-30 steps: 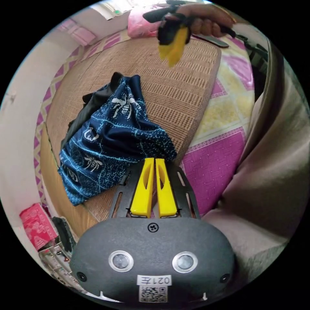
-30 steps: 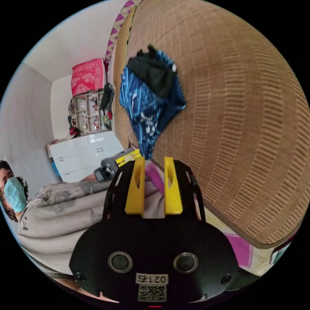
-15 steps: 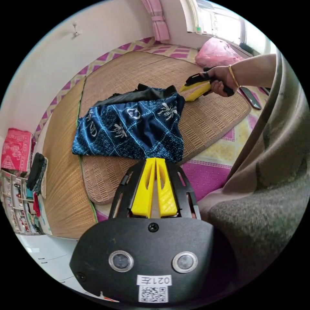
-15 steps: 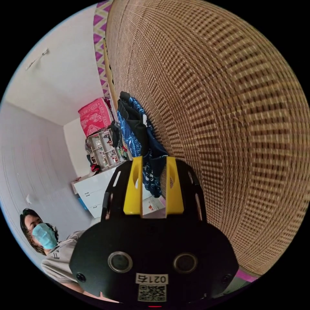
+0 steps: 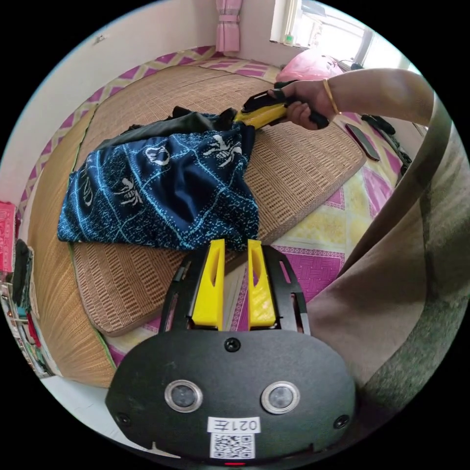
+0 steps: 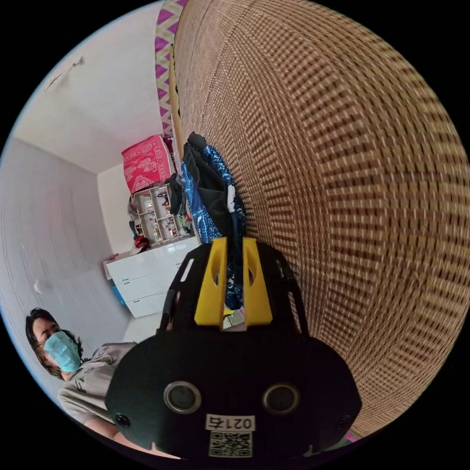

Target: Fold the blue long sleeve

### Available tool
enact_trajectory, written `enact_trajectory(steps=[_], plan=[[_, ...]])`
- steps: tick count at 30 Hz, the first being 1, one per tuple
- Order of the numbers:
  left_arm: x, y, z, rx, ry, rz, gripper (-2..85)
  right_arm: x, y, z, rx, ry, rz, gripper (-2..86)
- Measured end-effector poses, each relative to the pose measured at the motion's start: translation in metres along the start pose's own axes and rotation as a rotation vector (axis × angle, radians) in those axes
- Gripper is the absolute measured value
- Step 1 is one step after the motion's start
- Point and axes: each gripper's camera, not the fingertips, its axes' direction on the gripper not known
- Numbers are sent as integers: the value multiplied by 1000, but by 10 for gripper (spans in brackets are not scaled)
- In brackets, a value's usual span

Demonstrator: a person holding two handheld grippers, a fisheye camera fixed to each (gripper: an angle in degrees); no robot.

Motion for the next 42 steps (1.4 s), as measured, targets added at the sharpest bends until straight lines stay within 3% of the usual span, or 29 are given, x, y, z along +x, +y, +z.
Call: enact_trajectory(steps=[9, 18, 22, 28, 33, 42], plan=[[10, 0, 26, -25, 13, 120, -8, -3, 21, -47, 21, 83, 29, 16], [-10, 17, 8, 108, -100, 147, 5, -10, 32, -76, 25, 29, -38, 93], [-20, 4, 41, 69, -92, 181, 57, -19, 23, -58, -29, 107, -42, 115], [-36, -7, 102, -6, -96, 217, 89, -29, 11, -40, -74, 64, -50, 84], [-59, -9, 126, -20, -143, 228, 28, -43, 11, -37, -56, 108, -22, 27], [-182, 10, 112, 142, 162, 37, -8, -81, 25, -44, -51, 38, 12, 10]])
